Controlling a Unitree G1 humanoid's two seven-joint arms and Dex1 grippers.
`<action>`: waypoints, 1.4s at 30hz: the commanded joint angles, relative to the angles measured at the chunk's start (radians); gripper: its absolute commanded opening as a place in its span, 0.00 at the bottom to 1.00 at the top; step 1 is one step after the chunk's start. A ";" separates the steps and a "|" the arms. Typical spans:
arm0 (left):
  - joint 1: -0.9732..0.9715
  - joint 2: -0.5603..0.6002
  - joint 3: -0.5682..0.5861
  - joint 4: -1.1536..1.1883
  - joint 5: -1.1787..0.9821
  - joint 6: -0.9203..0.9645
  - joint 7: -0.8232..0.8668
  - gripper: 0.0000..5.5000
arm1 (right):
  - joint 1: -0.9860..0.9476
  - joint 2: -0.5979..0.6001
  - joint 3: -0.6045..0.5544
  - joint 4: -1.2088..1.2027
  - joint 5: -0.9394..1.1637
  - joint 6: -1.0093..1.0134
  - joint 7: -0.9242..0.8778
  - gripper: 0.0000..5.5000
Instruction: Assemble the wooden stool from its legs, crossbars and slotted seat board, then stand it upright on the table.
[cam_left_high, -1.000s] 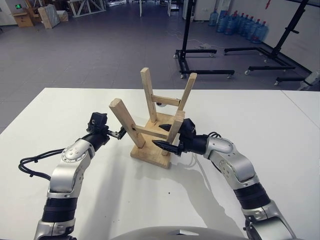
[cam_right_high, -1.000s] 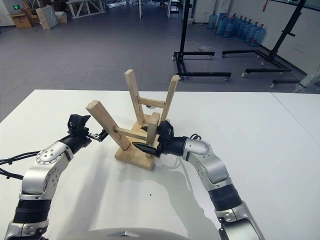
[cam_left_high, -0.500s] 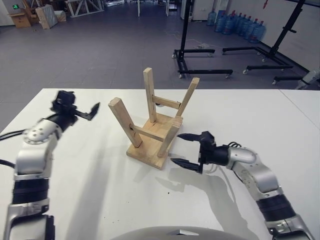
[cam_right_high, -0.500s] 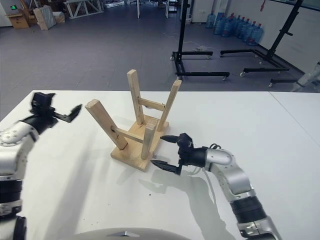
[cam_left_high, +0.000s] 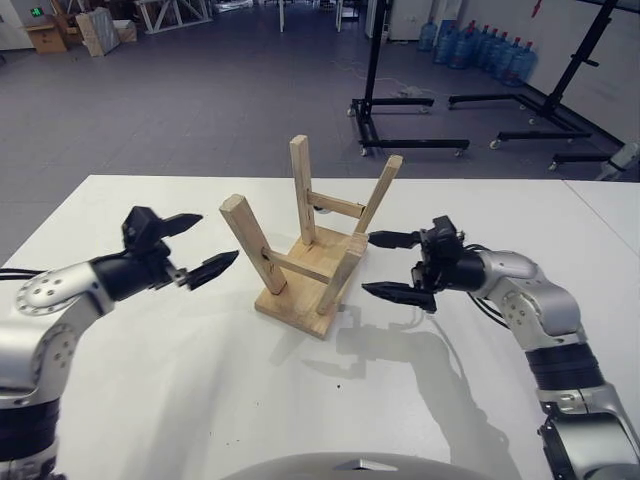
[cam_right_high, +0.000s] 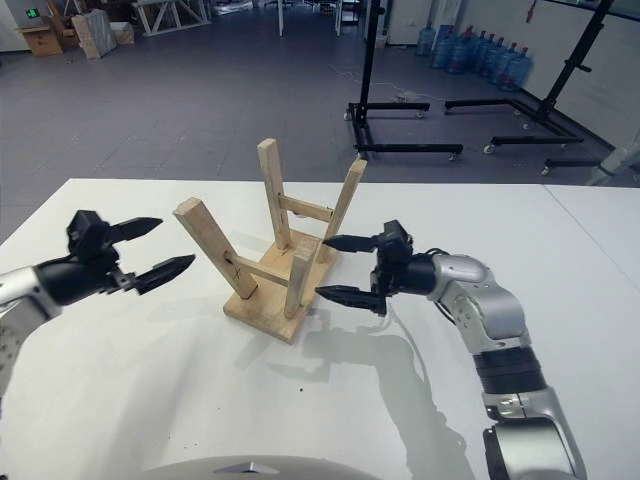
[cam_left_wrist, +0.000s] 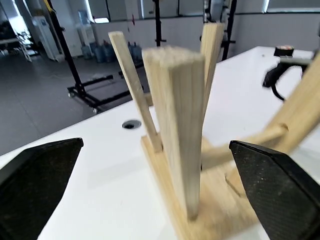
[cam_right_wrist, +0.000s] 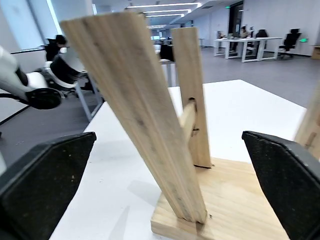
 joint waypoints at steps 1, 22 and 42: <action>-0.140 -0.093 -0.100 0.067 0.041 -0.033 0.061 0.98 | -0.024 0.062 0.065 -0.049 -0.028 -0.004 -0.018 0.98; -0.645 -0.253 -0.266 1.013 0.267 -0.455 -0.256 0.98 | -0.449 -0.005 -0.105 -0.356 -0.004 0.286 -0.444 0.98; -0.777 0.015 -0.156 1.188 0.316 -0.519 -0.614 0.98 | -0.398 -0.330 -0.333 0.642 0.016 0.158 0.250 0.98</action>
